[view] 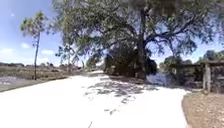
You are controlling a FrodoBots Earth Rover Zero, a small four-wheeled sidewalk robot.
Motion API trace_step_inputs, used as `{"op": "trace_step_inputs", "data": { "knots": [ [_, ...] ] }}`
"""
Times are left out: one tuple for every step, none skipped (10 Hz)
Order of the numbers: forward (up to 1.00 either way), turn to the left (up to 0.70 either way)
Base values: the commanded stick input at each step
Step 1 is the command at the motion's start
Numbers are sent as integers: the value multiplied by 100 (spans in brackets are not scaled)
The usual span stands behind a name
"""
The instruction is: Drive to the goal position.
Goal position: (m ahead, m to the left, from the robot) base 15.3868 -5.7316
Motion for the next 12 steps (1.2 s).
{"op": "trace_step_inputs", "data": {
  "knots": [
    [70,0],
    [70,0],
    [70,27],
    [70,35],
    [70,17],
    [70,0],
    [70,0],
    [70,0],
    [70,0],
    [70,0],
    [70,0],
    [70,0]
  ]
}}
